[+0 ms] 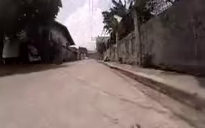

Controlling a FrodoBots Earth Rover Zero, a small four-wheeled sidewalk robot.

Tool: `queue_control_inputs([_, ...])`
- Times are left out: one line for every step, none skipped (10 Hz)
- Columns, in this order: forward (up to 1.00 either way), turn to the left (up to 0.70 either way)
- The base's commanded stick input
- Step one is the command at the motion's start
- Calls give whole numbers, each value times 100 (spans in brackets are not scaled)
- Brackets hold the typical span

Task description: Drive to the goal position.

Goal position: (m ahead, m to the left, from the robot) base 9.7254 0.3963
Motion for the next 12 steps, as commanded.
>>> queue_control_inputs([100,0])
queue_control_inputs([100,0])
queue_control_inputs([100,5])
queue_control_inputs([100,36])
queue_control_inputs([100,40])
queue_control_inputs([100,13])
queue_control_inputs([100,24])
queue_control_inputs([100,40])
queue_control_inputs([100,40])
queue_control_inputs([100,40])
queue_control_inputs([100,0])
queue_control_inputs([100,0])
